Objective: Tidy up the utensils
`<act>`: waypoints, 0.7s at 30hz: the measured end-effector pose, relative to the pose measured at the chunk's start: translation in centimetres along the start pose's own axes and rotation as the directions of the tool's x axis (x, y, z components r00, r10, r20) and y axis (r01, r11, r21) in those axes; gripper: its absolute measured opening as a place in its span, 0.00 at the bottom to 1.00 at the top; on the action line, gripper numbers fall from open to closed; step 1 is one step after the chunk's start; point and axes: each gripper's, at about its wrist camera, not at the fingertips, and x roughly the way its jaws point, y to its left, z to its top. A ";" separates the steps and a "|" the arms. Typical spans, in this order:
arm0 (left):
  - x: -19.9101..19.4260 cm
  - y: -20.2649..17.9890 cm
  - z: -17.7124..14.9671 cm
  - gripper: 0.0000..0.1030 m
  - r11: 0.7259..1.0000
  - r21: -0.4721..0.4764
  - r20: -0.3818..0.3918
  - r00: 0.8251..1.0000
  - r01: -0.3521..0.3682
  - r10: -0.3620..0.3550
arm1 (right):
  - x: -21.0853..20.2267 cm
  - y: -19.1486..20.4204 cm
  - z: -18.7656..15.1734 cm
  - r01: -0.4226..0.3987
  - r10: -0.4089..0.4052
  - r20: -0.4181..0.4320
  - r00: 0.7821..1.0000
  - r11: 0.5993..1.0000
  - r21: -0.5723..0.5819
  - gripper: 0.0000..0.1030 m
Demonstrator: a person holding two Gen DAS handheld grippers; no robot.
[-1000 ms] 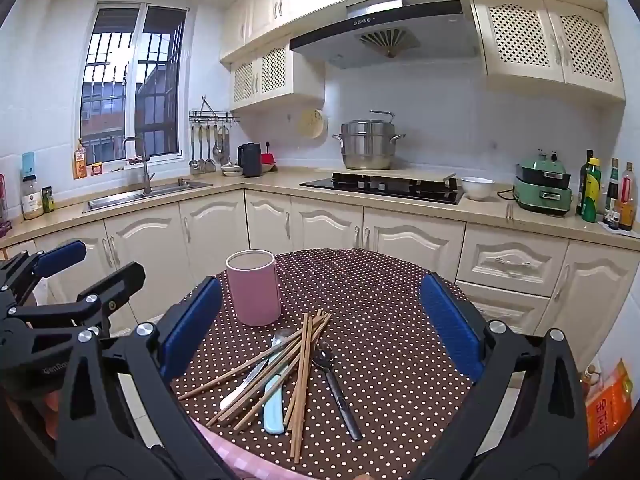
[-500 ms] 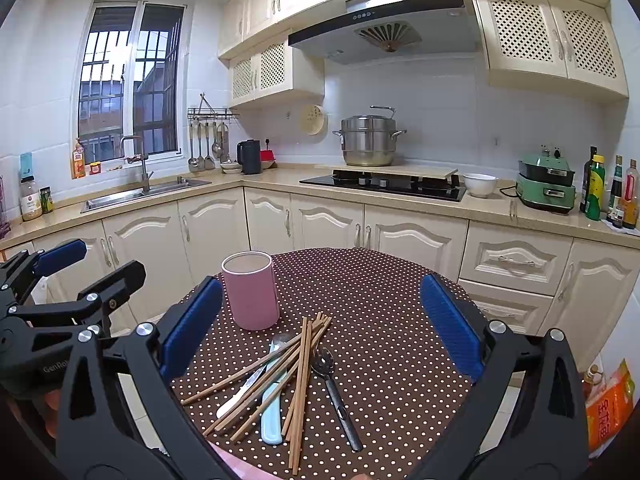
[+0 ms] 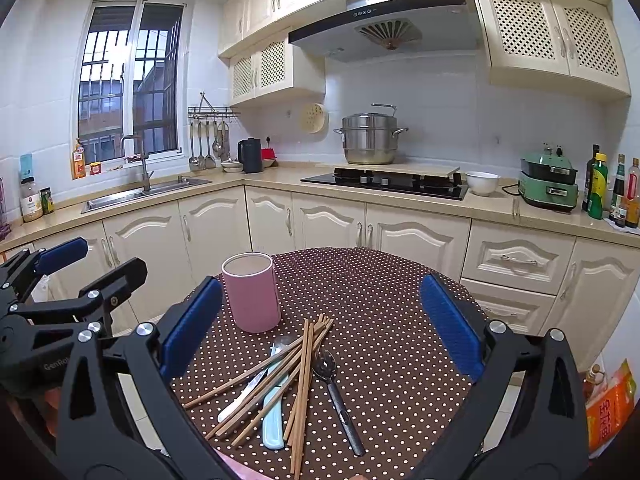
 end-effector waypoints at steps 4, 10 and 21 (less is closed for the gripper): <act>0.0 -0.1 0.1 0.86 1.000 0.001 0.000 1.000 -0.002 0.002 | 0.1 0.1 0.0 0.001 -0.001 -0.001 1.000 1.000 -0.001 0.94; 0.3 -0.1 0.3 0.86 1.000 0.002 -0.005 1.000 -0.003 0.003 | 0.5 0.1 0.1 0.001 -0.001 -0.008 1.000 1.000 0.002 0.94; 0.6 0.2 0.3 0.86 1.000 0.000 -0.007 1.000 -0.002 0.002 | 0.7 0.4 -0.3 0.001 0.000 -0.014 1.000 1.000 0.003 0.94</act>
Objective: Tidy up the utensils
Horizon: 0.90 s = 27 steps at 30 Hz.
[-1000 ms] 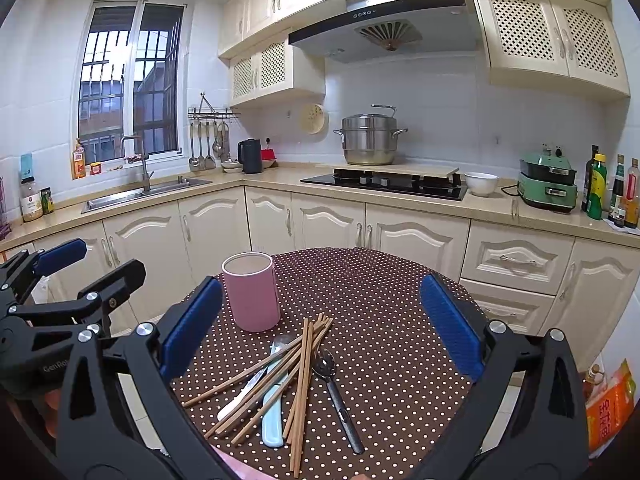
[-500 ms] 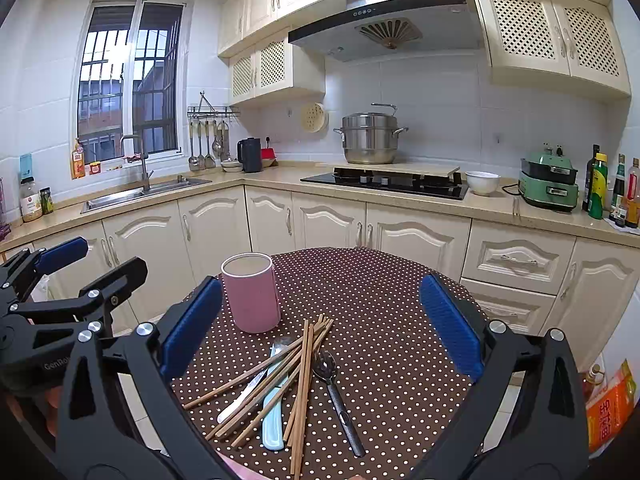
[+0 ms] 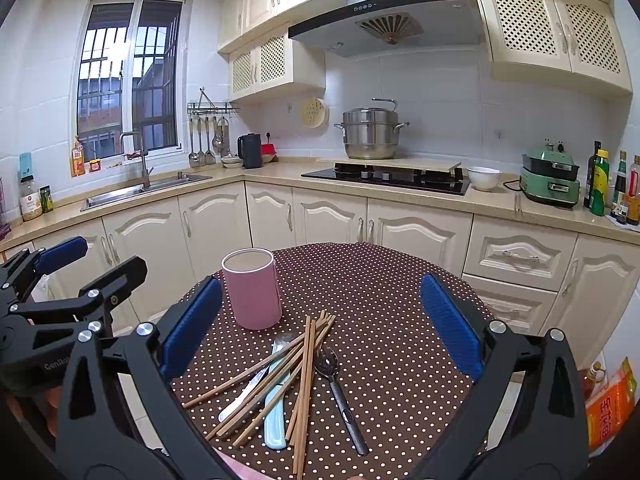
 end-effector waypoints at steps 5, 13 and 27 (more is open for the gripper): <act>0.1 0.2 -0.2 0.86 1.000 -0.002 0.001 1.000 0.000 0.000 | 0.0 0.0 0.0 -0.001 0.001 0.000 1.000 1.000 0.001 0.94; 0.0 0.4 -0.4 0.86 1.000 -0.001 0.000 1.000 0.000 0.000 | 0.1 0.1 -0.2 -0.001 0.001 -0.004 1.000 1.000 0.000 0.94; 0.0 1.1 -0.7 0.86 1.000 -0.001 -0.006 1.000 -0.003 0.003 | 0.1 0.4 -0.5 -0.002 0.002 -0.011 1.000 1.000 0.000 0.94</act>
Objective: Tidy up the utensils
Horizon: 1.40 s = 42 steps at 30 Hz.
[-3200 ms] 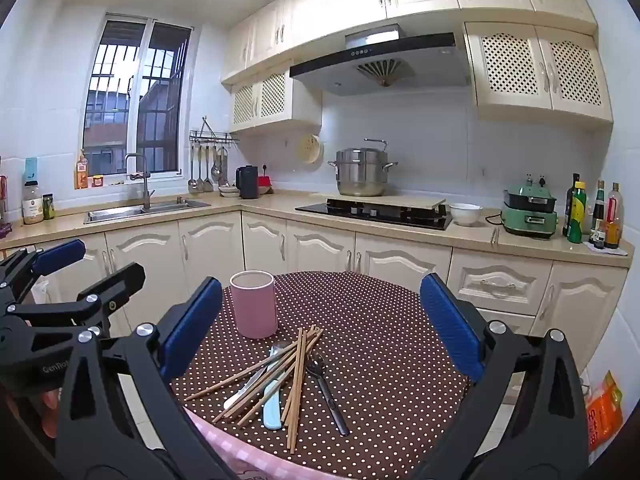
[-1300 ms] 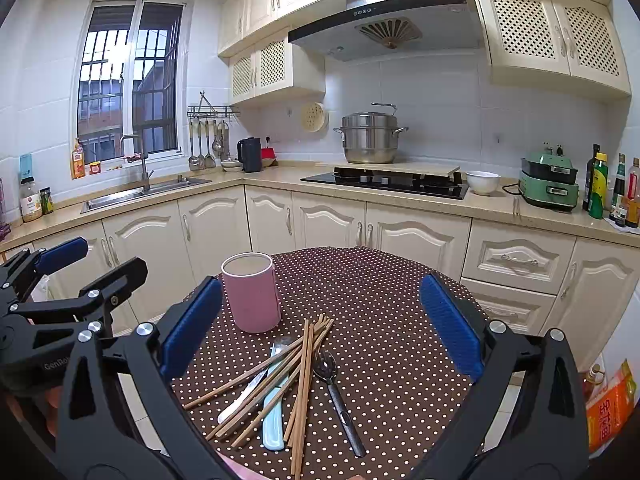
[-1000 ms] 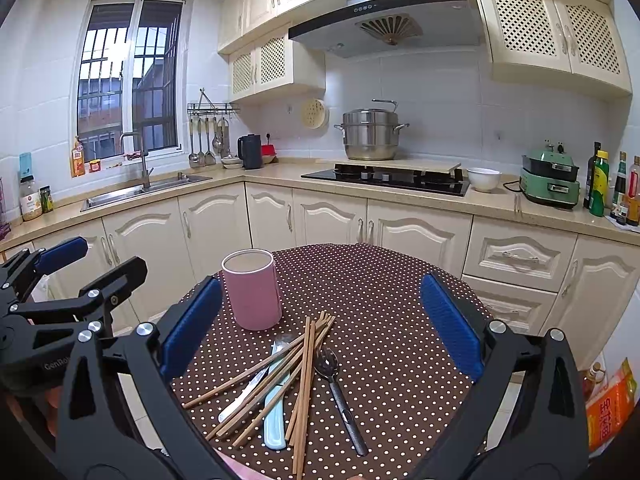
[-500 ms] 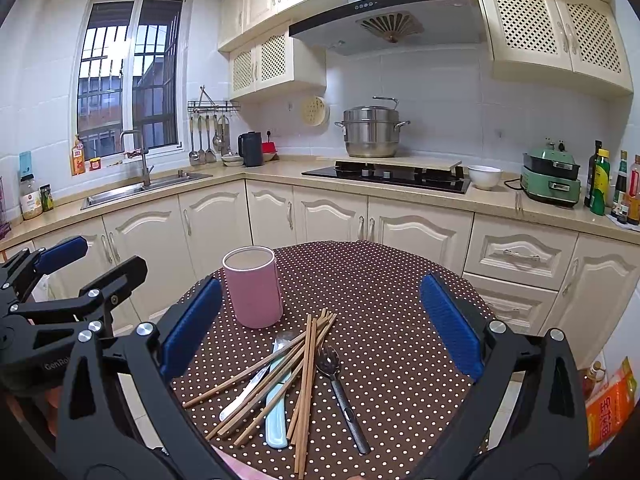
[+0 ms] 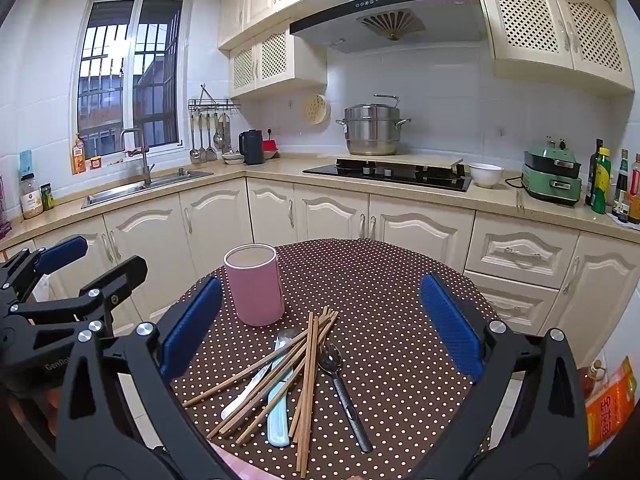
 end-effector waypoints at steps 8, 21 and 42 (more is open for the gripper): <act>-0.1 0.9 -0.2 0.86 1.000 -0.003 -0.010 1.000 0.001 -0.001 | 0.1 0.2 0.0 -0.001 0.001 -0.009 1.000 1.000 -0.002 0.94; 0.4 1.1 -0.5 0.86 1.000 0.006 -0.035 0.999 0.001 0.000 | 0.7 0.0 -0.2 0.000 0.000 -0.039 0.999 1.000 -0.002 0.94; 6.1 0.4 -2.4 0.86 0.998 0.033 -0.272 0.961 0.048 -0.037 | 5.2 -1.8 -2.8 -0.033 0.039 -0.237 0.971 0.999 0.032 0.94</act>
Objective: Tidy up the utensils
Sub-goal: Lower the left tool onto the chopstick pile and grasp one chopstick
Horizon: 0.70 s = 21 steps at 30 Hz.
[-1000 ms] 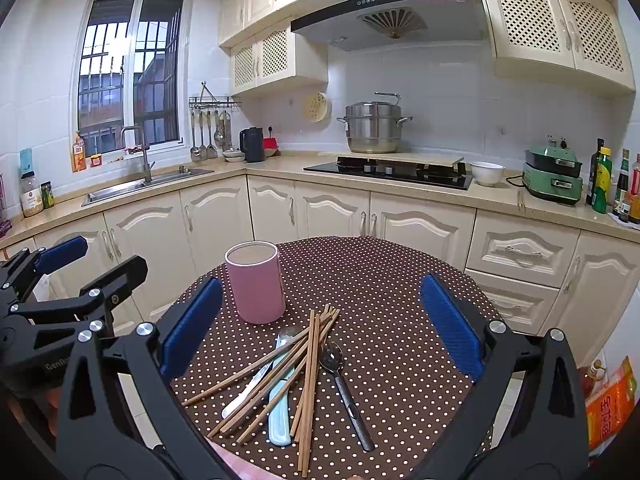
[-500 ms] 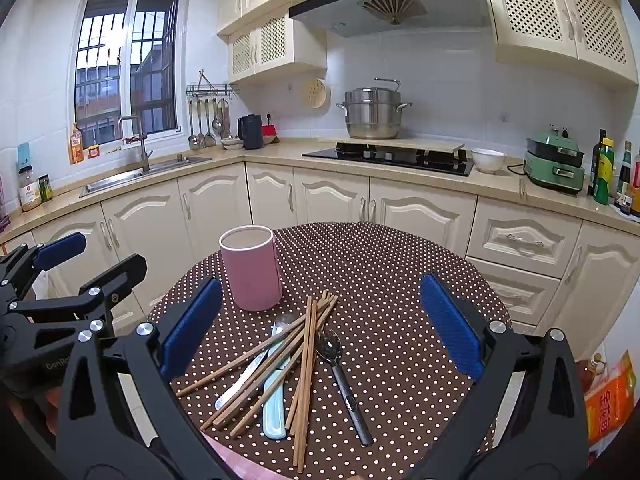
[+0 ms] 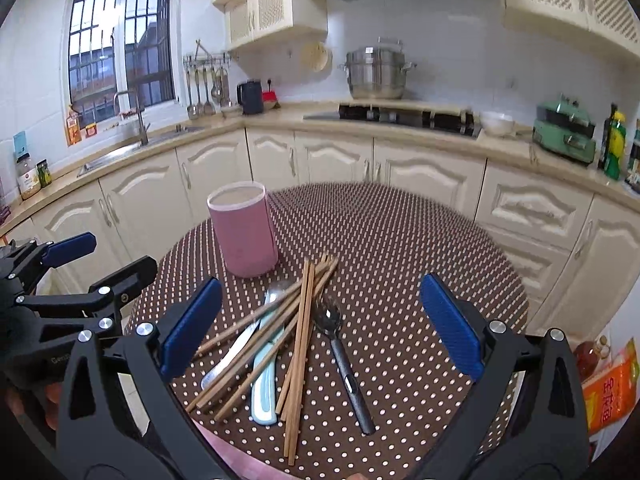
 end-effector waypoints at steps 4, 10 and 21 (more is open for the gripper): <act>2.0 -0.3 -0.3 0.86 0.999 0.020 -0.069 0.996 0.049 -0.047 | 1.6 -0.9 -0.7 -0.025 0.027 -0.074 0.997 0.999 0.033 0.94; 5.8 0.1 -0.3 0.86 0.989 0.050 -0.224 0.967 0.137 -0.122 | 3.5 -2.5 -1.8 -0.003 0.011 -0.156 0.988 0.999 0.052 0.94; 10.3 -0.2 -0.6 0.73 0.962 0.100 -0.379 0.903 0.255 -0.200 | 5.2 -5.1 -3.9 0.004 0.029 -0.262 0.965 0.992 0.123 0.94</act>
